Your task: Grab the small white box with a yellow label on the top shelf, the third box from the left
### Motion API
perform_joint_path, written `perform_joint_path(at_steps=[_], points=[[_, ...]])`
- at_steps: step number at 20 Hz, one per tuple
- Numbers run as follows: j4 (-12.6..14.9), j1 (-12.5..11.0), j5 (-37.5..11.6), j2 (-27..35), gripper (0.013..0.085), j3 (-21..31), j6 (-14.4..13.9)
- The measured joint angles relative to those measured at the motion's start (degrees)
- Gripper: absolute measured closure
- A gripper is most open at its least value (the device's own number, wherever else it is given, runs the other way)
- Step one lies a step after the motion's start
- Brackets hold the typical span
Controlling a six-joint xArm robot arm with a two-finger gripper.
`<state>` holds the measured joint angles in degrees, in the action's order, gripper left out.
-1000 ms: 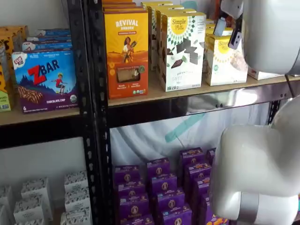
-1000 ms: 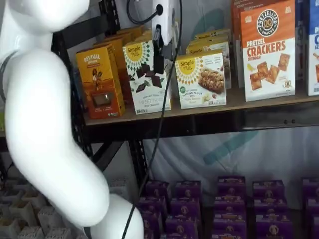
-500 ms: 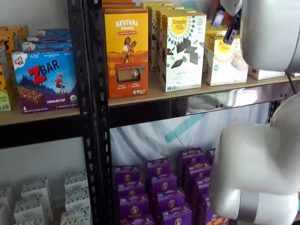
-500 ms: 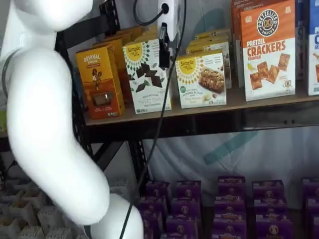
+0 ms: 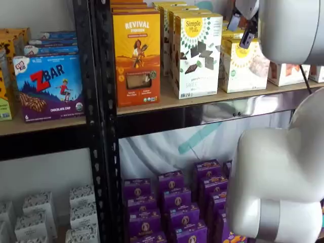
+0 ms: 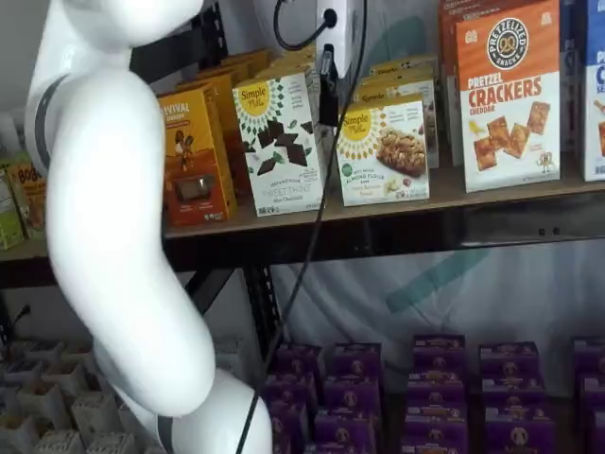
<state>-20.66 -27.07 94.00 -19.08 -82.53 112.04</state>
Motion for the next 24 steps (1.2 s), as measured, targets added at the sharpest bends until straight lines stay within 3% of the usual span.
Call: perform_joint_path(at_steps=[6,12,24], points=[[3.1,1.7,-3.0,1.7,0.013,0.4,-0.1],[2.9,1.9,-5.2,2.8,0.013,0.9,0.2],[9.0,4.9,-3.4,6.3,0.013,-2.4,-1.7]])
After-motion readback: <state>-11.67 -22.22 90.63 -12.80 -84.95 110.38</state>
